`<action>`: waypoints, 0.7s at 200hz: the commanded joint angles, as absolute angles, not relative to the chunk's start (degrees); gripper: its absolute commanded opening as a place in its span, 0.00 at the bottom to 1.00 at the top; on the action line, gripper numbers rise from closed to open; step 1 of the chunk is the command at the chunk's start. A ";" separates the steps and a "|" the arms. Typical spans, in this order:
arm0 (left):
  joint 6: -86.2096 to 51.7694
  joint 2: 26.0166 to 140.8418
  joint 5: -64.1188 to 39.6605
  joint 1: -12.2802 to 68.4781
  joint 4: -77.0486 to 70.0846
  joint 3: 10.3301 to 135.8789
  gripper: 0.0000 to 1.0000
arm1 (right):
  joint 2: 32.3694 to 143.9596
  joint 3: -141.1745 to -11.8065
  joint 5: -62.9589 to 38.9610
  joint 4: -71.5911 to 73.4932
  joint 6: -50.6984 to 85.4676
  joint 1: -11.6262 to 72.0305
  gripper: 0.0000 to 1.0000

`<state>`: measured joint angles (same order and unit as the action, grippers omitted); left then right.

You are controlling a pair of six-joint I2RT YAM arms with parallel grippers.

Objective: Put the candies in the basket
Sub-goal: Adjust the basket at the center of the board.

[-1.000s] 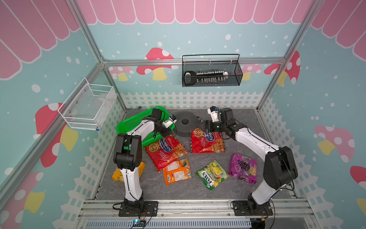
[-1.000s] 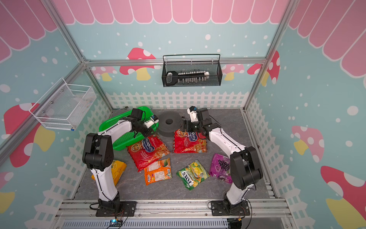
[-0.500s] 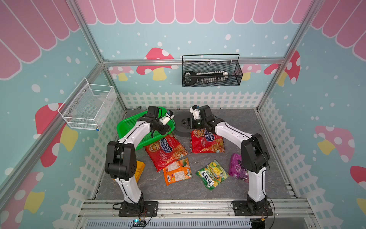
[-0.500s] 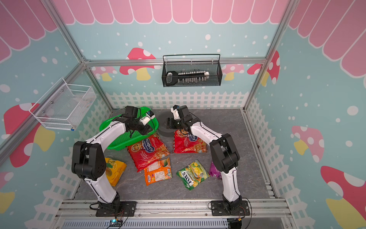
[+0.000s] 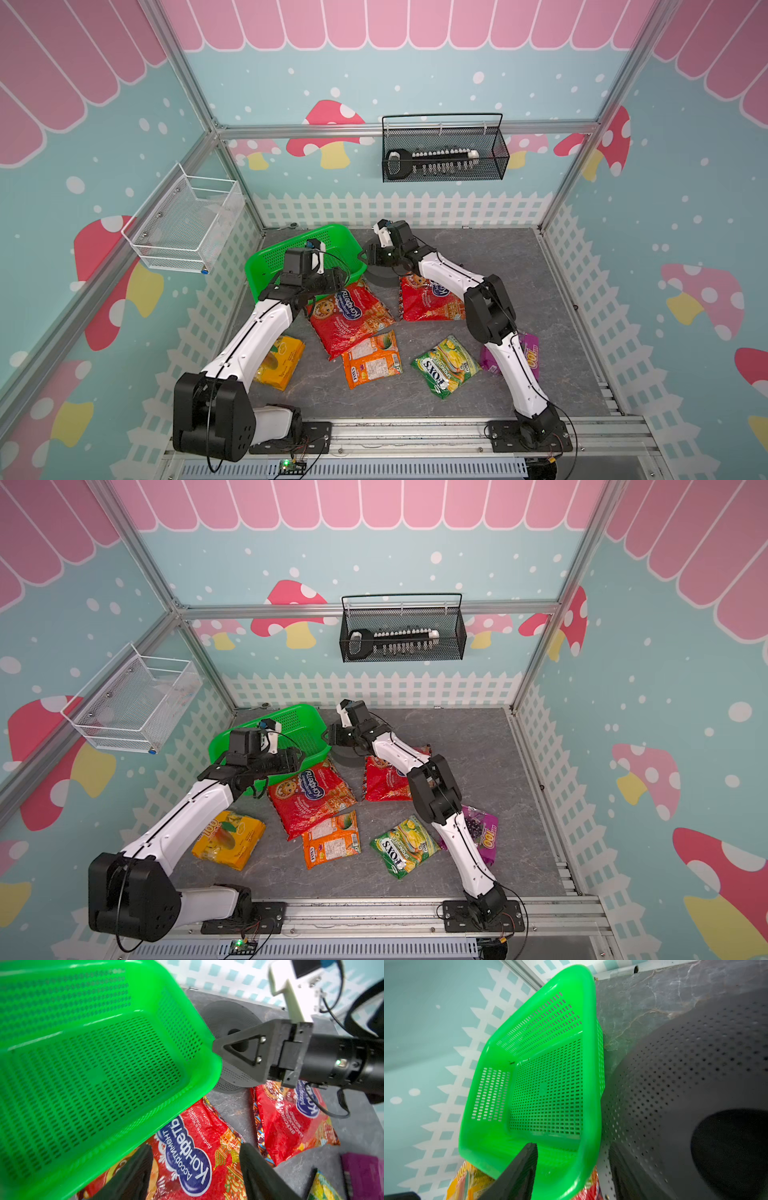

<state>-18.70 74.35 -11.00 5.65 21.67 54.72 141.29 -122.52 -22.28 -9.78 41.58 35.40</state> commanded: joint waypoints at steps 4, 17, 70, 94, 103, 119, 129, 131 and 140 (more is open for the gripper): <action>-36.81 71.18 -12.20 0.80 21.20 49.93 0.70 | 144.35 -127.19 -18.88 -12.67 41.72 35.90 0.60; -38.35 69.87 -12.72 -0.16 20.77 48.15 0.69 | 145.26 -128.13 -17.35 -13.25 42.23 35.86 0.61; -41.72 71.82 -7.52 -2.50 21.58 46.27 0.67 | 144.16 -127.91 -16.29 -15.36 44.25 36.75 0.49; -42.14 73.36 -4.20 -3.05 21.50 46.75 0.67 | 142.02 -125.36 -12.50 -16.48 45.35 37.82 0.47; -42.51 73.88 -3.35 -3.53 21.46 46.81 0.67 | 141.21 -124.20 -11.50 -16.92 46.09 38.12 0.44; -43.42 74.83 -2.20 -4.12 21.38 47.01 0.67 | 140.12 -122.43 -10.00 -17.42 47.09 38.56 0.39; -44.24 75.38 -0.85 -4.44 21.19 46.96 0.67 | 139.46 -121.62 -8.39 -18.28 47.85 38.84 0.34; -44.44 75.58 -0.63 -4.47 21.14 46.90 0.67 | 139.21 -121.35 -8.16 -18.46 48.00 38.84 0.33; -45.26 76.13 0.60 -4.71 20.84 46.97 0.67 | 138.30 -120.05 -6.99 -18.49 48.41 39.02 0.33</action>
<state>-42.30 74.87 -3.99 -3.79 21.54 46.89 141.82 -123.20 -11.90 -14.81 46.39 38.28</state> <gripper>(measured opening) 0.672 0.341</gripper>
